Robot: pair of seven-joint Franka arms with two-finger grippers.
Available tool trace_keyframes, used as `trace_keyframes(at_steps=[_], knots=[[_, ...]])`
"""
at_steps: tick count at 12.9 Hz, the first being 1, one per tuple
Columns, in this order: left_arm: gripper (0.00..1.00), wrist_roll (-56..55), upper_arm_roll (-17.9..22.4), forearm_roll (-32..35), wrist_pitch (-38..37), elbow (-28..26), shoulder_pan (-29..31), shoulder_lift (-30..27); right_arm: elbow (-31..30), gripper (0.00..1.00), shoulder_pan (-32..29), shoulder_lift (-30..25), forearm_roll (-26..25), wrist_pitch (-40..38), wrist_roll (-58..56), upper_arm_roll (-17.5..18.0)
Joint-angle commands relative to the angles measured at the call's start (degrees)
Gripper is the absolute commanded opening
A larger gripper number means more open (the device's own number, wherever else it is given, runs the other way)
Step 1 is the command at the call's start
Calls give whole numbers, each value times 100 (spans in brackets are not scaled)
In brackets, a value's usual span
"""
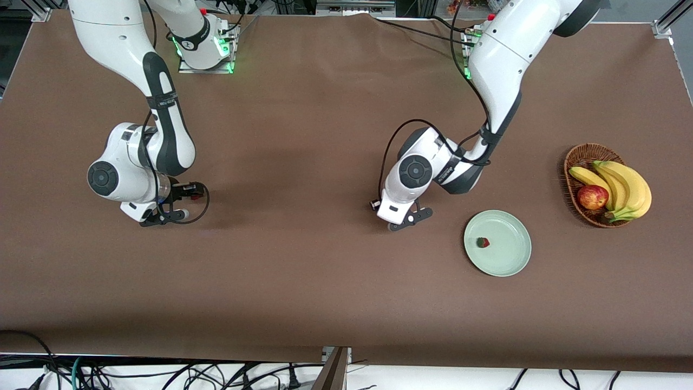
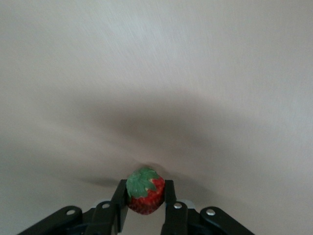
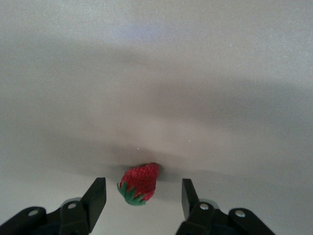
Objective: Collect all strawberries into plate
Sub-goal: 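Place the strawberry on the plate while the right gripper grasps the last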
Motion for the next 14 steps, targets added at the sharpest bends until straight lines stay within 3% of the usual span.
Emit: trace_keyframes(at_steps=[1,6,8,11,14], knots=[[17,590,56,258,-402,-26,301,-368,-213,65,25,-82,171,208,-60,7],[22,3489,30,356,-1273,220,1347,-580,-170,58,25,15,285,279,-60,112],[22,4482,48,365,-1291,229,1672,-589,-161,48,25,6,295,288,-60,130],[23,5811,74,400,-1247,229,2007,-484,-82,23,52,6,286,261,-60,174],[26,6402,171,707,-1212,229,2157,-422,41,16,61,-2,286,226,-60,174]])
